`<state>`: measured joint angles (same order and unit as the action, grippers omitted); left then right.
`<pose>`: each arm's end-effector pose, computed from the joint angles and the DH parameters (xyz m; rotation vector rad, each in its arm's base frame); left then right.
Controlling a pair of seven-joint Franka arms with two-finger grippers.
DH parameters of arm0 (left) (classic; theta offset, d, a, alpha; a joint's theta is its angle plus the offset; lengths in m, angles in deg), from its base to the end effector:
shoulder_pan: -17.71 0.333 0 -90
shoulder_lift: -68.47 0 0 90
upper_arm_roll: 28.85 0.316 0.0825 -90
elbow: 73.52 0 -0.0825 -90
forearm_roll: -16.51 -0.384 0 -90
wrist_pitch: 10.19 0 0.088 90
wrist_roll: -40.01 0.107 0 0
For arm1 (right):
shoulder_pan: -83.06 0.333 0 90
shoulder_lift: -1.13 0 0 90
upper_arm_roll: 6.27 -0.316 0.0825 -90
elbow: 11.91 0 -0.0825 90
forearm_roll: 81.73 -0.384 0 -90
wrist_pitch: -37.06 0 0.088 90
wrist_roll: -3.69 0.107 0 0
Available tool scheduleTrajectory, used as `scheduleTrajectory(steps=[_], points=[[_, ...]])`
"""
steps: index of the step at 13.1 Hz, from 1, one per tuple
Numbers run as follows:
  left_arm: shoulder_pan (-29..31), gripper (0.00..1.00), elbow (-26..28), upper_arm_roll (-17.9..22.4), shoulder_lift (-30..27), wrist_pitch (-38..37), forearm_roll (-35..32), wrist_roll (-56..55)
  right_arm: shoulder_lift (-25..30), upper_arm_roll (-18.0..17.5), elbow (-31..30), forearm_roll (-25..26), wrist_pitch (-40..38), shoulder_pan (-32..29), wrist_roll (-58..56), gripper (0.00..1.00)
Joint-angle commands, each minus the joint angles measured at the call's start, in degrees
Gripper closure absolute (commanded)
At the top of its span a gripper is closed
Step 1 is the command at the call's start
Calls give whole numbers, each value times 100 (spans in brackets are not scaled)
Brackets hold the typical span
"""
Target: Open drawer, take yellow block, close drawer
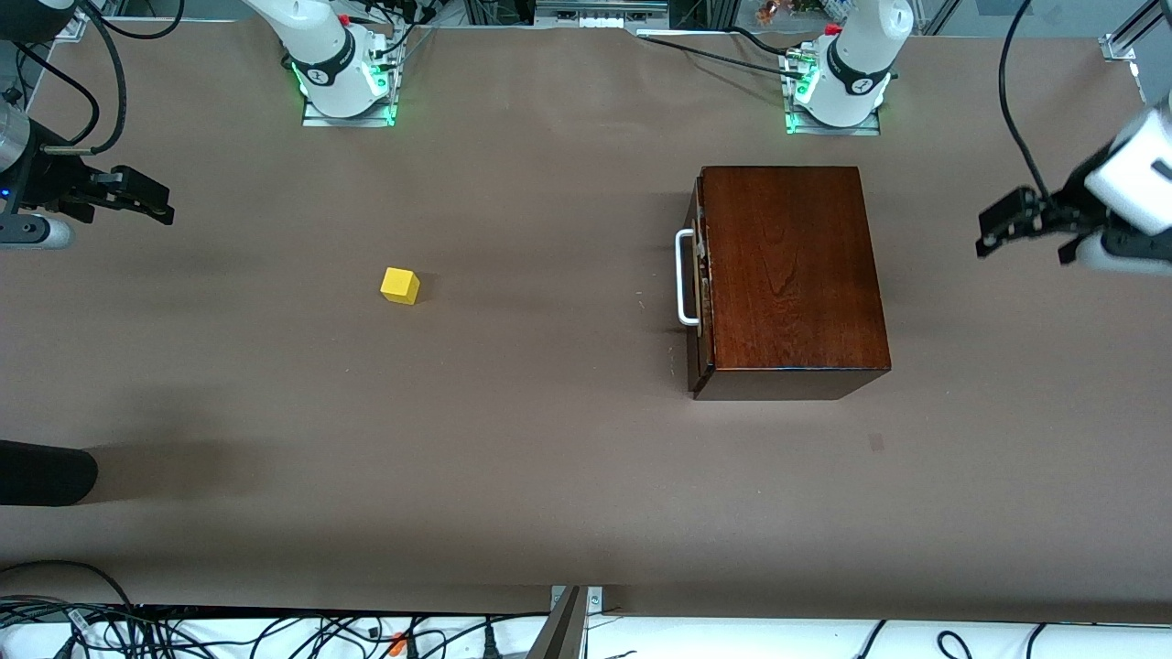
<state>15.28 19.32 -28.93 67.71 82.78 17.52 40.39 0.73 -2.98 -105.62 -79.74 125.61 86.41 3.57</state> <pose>0.5541 -0.0261 0.6130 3.1227 -0.0776 0.0237 0.5509 -0.0031 0.5882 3.1029 0.0061 -0.1507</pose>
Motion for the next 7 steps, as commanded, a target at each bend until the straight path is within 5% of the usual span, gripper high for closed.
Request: scheduleTrajectory(steps=[1,7], points=[[-46,0,305,52,-119,195,93,-47,40,-65,2,3,-39,-98,-85,0],[-11,0,243,34,-65,169,84,-73,31,-65,11,3,-39,-98,-76,0]])
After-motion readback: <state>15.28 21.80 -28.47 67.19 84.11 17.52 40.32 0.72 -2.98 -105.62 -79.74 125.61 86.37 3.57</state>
